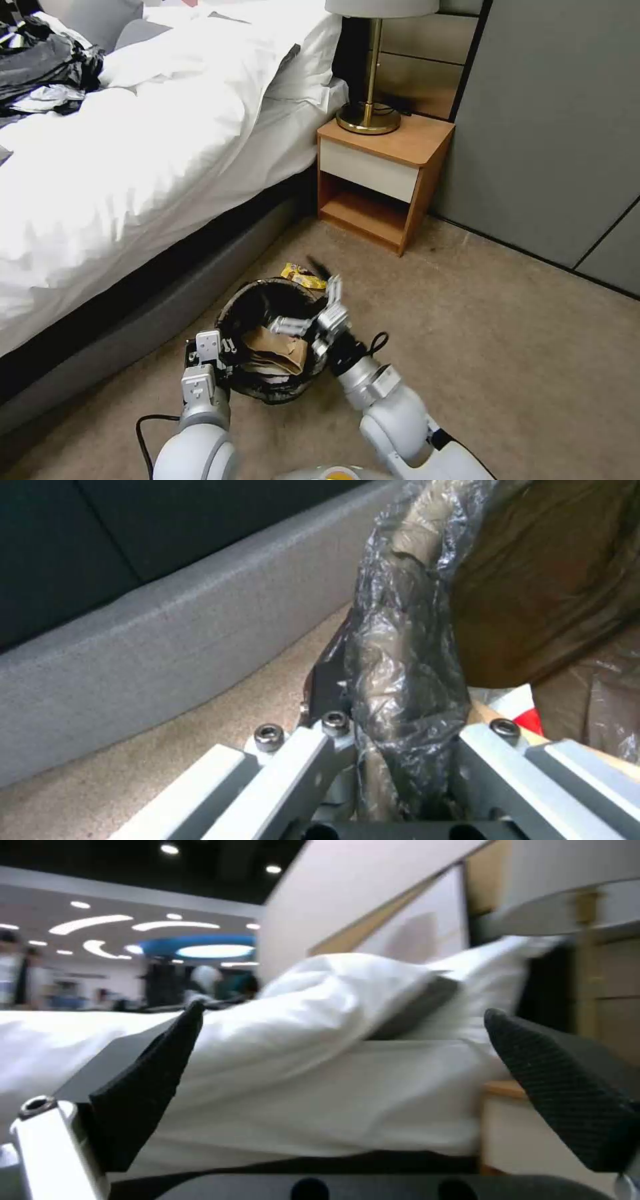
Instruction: Pick up the trash bin, then pick up the garbage from the floor and place it into the trash bin.
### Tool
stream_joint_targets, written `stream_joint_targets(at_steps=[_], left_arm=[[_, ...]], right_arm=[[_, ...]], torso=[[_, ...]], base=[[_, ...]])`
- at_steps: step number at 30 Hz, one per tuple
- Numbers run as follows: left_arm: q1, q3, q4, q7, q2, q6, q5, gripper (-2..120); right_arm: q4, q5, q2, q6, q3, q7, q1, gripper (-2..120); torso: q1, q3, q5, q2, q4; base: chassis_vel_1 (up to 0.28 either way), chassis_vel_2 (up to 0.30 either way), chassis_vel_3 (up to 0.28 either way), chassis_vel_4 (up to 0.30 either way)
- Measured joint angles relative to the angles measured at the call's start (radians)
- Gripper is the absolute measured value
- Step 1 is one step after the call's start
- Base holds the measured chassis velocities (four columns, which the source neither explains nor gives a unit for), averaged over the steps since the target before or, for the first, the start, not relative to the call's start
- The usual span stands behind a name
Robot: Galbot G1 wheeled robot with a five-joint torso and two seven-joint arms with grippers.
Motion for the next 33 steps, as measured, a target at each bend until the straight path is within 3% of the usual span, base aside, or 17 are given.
stream_joint_targets(at_steps=[6,18,27,33], left_arm=[[-0.01,-0.013,0.006,-0.002,0.0,-0.001,-0.01,0],[-0.015,-0.044,-0.004,-0.008,0.003,-0.004,-0.037,0],[-0.009,-0.072,-0.02,-0.011,-0.002,-0.006,-0.05,0],[-0.004,-0.08,-0.02,-0.019,-0.008,-0.012,-0.051,0]], right_arm=[[0.006,-0.038,0.011,-0.003,0.117,0.093,-0.099,100],[-0.056,-0.057,0.024,0.054,0.145,0.089,-0.189,100],[-0.096,-0.038,0.014,0.059,0.162,0.083,-0.144,100],[-0.137,0.014,-0.018,-0.006,0.167,0.056,-0.028,100]], torso=[[0.0,0.0,0.0001,0.0,0.0001],[0.0,0.0,0.0001,0.0,0.0001],[0.0,0.0,0.0001,0.0,0.0001],[0.0,0.0,0.0001,0.0,0.0001]], base=[[0.0,0.0,0.0,0.0],[0.0,0.0,0.0,0.0],[0.0,0.0,0.0,0.0],[0.0,0.0,0.0,0.0]])
